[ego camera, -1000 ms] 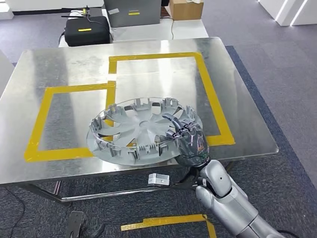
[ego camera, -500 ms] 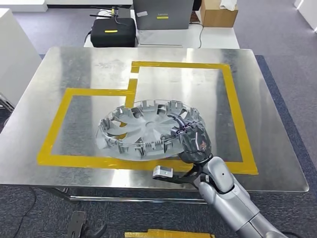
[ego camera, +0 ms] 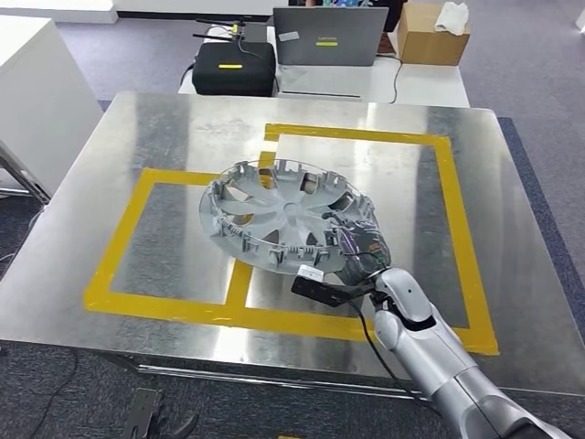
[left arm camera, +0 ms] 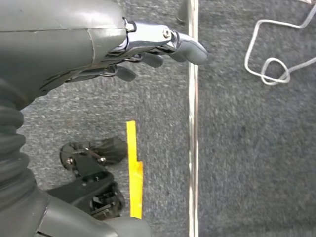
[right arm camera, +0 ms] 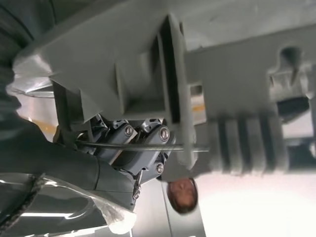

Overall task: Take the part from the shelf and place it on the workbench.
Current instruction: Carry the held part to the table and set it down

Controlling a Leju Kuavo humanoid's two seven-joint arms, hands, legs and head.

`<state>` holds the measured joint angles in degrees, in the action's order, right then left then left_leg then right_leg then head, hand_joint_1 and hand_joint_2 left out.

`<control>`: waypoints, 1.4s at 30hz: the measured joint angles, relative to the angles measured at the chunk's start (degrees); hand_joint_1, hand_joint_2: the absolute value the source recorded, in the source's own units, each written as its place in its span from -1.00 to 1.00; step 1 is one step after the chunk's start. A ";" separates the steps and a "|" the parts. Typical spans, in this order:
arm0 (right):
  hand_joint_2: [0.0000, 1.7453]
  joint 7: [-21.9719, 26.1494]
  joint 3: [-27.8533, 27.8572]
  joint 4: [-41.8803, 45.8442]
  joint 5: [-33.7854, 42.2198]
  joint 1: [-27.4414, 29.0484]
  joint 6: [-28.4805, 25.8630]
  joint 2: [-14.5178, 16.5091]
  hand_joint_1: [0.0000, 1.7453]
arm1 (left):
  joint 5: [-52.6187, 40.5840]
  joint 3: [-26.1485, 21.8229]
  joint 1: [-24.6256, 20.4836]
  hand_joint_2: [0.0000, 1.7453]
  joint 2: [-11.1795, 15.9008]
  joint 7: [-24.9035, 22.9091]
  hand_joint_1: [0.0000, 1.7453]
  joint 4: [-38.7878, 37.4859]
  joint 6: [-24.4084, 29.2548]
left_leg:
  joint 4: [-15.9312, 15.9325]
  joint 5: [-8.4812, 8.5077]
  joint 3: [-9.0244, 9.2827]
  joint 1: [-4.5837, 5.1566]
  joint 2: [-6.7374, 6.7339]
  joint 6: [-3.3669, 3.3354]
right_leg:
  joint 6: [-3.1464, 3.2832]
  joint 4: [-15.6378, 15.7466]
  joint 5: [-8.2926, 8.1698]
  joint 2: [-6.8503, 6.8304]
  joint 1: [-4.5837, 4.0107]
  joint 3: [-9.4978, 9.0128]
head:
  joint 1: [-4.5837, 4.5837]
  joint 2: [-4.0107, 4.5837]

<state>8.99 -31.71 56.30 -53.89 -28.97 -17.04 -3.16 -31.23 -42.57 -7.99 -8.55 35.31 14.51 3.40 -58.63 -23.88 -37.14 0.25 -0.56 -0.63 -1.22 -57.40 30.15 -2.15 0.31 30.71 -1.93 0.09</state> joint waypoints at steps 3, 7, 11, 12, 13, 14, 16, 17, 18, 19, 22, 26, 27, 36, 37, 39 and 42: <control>1.00 -2.17 0.86 -5.37 1.71 -3.91 2.81 0.72 1.00 | -0.19 0.48 -0.21 1.00 0.03 -0.16 -1.00 0.00 -0.33 | 0.32 0.34 0.37 -0.04 0.28 -0.16 | 0.15 0.18 0.16 0.37 0.05 -0.34 | 0.18 0.00; 1.00 -6.62 2.13 -13.14 2.86 -9.41 4.80 1.99 1.00 | -0.12 0.98 -0.54 1.00 0.01 -0.33 -1.00 0.00 -0.91 | 0.25 0.16 0.59 0.10 0.54 -0.19 | 1.01 0.86 0.22 0.28 0.21 -0.69 | 0.35 0.00; 1.00 -10.75 2.72 -18.23 1.48 -12.15 3.73 2.44 1.00 | 0.30 1.13 -0.24 1.00 0.09 -0.50 -1.00 0.00 -1.67 | 0.25 0.07 0.67 0.14 0.69 -0.33 | 0.41 1.27 0.19 0.09 0.25 -0.77 | 0.35 0.00; 1.00 -11.24 2.81 -19.09 1.25 -12.51 3.51 2.49 1.00 | 0.38 1.13 -0.13 1.00 0.12 -0.54 -1.00 0.00 -1.74 | 0.25 0.09 0.66 0.14 0.70 -0.36 | 0.16 1.33 0.13 0.06 0.27 -0.80 | 0.35 0.00; 1.00 -11.53 2.89 -19.88 1.08 -12.77 3.38 2.52 1.00 | 0.43 1.13 -0.02 1.00 0.15 -0.59 -1.00 0.00 -1.79 | 0.24 0.11 0.66 0.14 0.71 -0.39 | -0.06 1.37 0.09 0.04 0.27 -0.83 | 0.35 0.00; 1.00 -11.69 2.98 -20.55 0.93 -12.97 3.27 2.56 1.00 | 0.49 1.13 0.06 1.00 0.17 -0.66 -1.00 0.00 -1.80 | 0.24 0.13 0.67 0.14 0.70 -0.43 | -0.24 1.40 0.03 0.04 0.27 -0.84 | 0.35 0.00; 1.00 -12.22 3.13 -21.68 0.46 -13.31 2.93 2.69 1.00 | 0.58 1.12 0.11 1.00 0.22 -0.80 -1.00 0.00 -1.79 | 0.24 0.18 0.68 0.14 0.70 -0.49 | -0.46 1.42 -0.04 0.04 0.27 -0.84 | 0.33 0.00; 1.00 -12.75 3.18 -22.26 0.06 -13.50 2.65 2.75 1.00 | 0.66 1.11 0.14 1.00 0.23 -0.88 -1.00 0.00 -1.75 | 0.24 0.21 0.69 0.14 0.70 -0.53 | -0.52 1.43 -0.06 0.02 0.27 -0.85 | 0.32 0.00; 1.00 -13.41 3.21 -22.85 -0.42 -13.71 2.33 2.79 1.00 | 0.72 1.09 0.22 1.00 0.23 -0.96 -1.00 -0.01 -1.69 | 0.24 0.24 0.70 0.13 0.71 -0.55 | -0.53 1.43 -0.07 0.00 0.27 -0.86 | 0.32 0.00; 1.00 -14.13 3.28 -23.47 -0.98 -13.89 1.96 2.80 1.00 | 0.78 1.08 0.36 1.00 0.25 -1.02 -1.00 -0.01 -1.62 | 0.24 0.26 0.72 0.12 0.71 -0.55 | -0.55 1.43 -0.07 -0.02 0.26 -0.88 | 0.31 0.00; 1.00 -15.26 3.73 -24.77 -2.80 -14.11 0.98 2.40 1.00 | 1.16 1.03 0.95 1.00 0.29 -1.05 -1.00 -0.02 -1.50 | 0.24 0.29 0.78 0.07 0.72 -0.53 | -0.55 1.42 -0.07 -0.04 0.23 -0.92 | 0.31 0.00; 1.00 -15.03 4.55 -25.17 -5.56 -13.86 0.82 1.45 1.00 | 1.56 0.80 1.40 1.00 0.32 -0.83 -1.00 -0.02 -1.60 | 0.24 0.30 0.81 0.05 0.71 -0.51 | -0.55 1.41 -0.07 -0.02 0.21 -0.94 | 0.31 0.00; 1.00 -14.99 4.65 -25.15 -6.27 -13.75 0.90 1.17 1.00 | 1.67 0.72 1.45 1.00 0.33 -0.75 -1.00 -0.02 -1.70 | 0.24 0.30 0.81 0.05 0.71 -0.51 | -0.55 1.41 -0.07 -0.01 0.21 -0.94 | 0.31 0.00; -1.00 -12.44 5.12 -21.51 -9.25 -11.34 4.14 -1.58 -1.00 | 1.85 -0.12 2.02 1.00 0.45 0.78 -1.00 -0.02 -2.69 | 0.24 0.29 0.81 0.04 0.70 -0.50 | -0.55 1.41 -0.06 0.00 0.20 -0.94 | 0.32 0.00; -1.00 -11.81 5.12 -20.77 -9.41 -10.83 5.00 -2.02 -1.00 | 1.86 -0.23 2.08 1.00 0.48 1.03 -1.00 -0.02 -2.91 | 0.24 0.28 0.80 0.04 0.70 -0.50 | -0.55 1.41 -0.06 0.00 0.20 -0.94 | 0.32 0.00; -1.00 -10.85 5.06 -19.21 -9.72 -9.76 6.65 -2.88 -1.00 | 1.88 -0.46 2.20 1.00 0.53 1.50 -1.00 -0.02 -3.40 | 0.24 0.28 0.79 0.04 0.71 -0.50 | -0.55 1.41 -0.06 0.00 0.20 -0.93 | 0.32 0.00; -1.00 -9.95 4.92 -16.90 -9.75 -8.32 8.49 -4.13 -1.00 | 1.97 -0.77 2.43 0.50 0.62 2.08 -1.00 -0.02 -3.92 | 0.24 0.28 0.75 0.05 0.71 -0.50 | -0.56 1.41 -0.06 0.00 0.20 -1.01 | 0.32 0.00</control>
<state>-0.96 -26.79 39.39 -63.64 -37.29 -8.56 -7.29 -29.26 -43.34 -5.56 -7.92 37.38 14.49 -0.52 -58.38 -23.60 -36.39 0.29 0.15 -1.13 -1.78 -56.00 30.09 -2.16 0.51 29.70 -1.61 0.09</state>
